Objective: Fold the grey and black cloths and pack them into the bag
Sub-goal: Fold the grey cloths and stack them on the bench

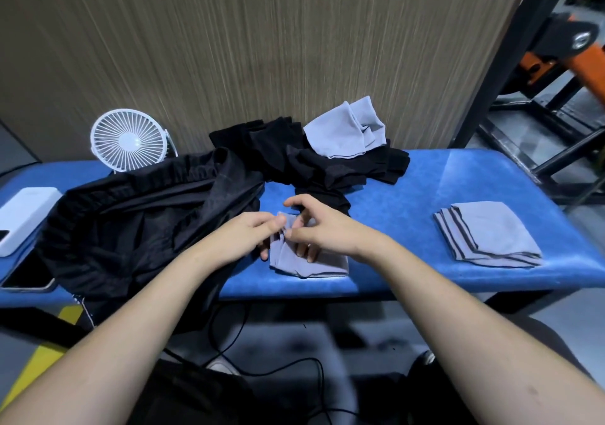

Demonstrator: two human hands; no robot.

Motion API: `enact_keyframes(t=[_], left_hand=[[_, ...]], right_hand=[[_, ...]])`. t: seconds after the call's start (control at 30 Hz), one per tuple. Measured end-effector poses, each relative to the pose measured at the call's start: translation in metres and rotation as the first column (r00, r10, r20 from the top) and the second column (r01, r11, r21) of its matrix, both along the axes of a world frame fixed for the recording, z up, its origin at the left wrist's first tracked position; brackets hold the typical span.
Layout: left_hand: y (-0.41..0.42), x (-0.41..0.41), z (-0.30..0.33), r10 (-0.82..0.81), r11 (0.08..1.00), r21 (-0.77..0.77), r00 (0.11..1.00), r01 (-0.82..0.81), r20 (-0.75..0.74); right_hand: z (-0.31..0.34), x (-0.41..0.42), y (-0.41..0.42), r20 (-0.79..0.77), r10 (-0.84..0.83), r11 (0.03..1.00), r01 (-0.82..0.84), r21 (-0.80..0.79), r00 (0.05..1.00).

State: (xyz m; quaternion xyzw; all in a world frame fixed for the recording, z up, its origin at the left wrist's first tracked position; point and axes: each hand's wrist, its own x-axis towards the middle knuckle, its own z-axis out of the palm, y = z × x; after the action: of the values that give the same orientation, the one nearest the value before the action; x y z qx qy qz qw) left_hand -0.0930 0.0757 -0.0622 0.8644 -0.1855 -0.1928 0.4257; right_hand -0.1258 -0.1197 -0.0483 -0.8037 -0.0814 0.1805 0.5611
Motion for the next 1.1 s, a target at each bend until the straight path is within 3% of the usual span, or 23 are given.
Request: enact_keyframes(t=[0.13,0.23,0.4,0.47,0.7,1.1], left_hand=[[-0.006,0.003,-0.003,0.052,0.991,0.12,0.998,-0.057,0.047],[-0.007,0.004,-0.002,0.071,0.989,0.128,0.997,-0.074,0.028],[-0.007,0.002,0.0,0.088,0.984,0.151,0.996,-0.092,0.03],[-0.006,0.002,-0.001,0.09,0.983,0.156,0.996,-0.093,0.028],[-0.007,0.0,0.001,0.094,0.983,0.156,0.995,-0.097,0.032],[-0.006,0.002,0.0,0.118,0.981,0.152,0.993,-0.117,0.002]], right_hand=[[-0.003,0.0,-0.009,-0.034,-0.005,0.998,0.007,0.07,0.999],[-0.002,0.0,-0.017,0.035,-0.022,1.0,0.021,0.02,0.999],[0.0,0.002,-0.036,0.328,0.073,0.936,0.048,-0.348,0.942],[-0.003,0.003,-0.041,0.364,0.148,0.886,0.04,-0.462,0.92],[-0.008,0.005,-0.044,0.312,0.208,0.801,0.021,-0.598,0.927],[-0.01,0.011,-0.053,0.267,0.199,0.748,0.03,-0.663,0.943]])
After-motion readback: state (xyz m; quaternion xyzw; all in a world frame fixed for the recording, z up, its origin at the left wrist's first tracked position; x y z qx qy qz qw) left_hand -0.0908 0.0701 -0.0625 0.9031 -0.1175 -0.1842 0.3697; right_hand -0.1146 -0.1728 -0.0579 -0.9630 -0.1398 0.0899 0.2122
